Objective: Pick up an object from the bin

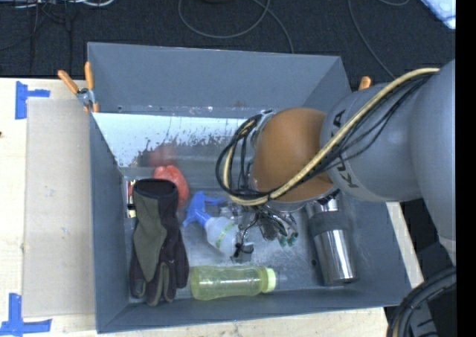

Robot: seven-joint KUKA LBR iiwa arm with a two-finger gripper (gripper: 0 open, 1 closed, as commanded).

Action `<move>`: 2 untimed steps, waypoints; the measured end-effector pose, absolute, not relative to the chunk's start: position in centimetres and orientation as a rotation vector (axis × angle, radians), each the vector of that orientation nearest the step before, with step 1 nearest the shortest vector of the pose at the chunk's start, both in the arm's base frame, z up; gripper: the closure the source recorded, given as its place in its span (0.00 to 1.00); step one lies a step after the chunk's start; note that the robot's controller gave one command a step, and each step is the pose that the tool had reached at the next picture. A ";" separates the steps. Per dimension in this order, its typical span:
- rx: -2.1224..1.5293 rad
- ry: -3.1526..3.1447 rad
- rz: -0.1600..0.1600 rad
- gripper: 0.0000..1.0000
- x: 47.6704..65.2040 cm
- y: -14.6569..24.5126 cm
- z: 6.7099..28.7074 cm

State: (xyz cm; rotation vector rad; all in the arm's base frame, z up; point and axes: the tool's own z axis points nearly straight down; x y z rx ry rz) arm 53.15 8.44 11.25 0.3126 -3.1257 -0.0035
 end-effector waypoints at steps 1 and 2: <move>0.374 -3.122 -0.003 1.00 54.5 9.1 17.1; 0.355 -3.117 -0.004 1.00 52.9 8.2 23.5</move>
Offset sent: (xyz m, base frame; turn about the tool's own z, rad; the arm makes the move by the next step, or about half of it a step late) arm -0.0090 -0.0079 0.1467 -0.0177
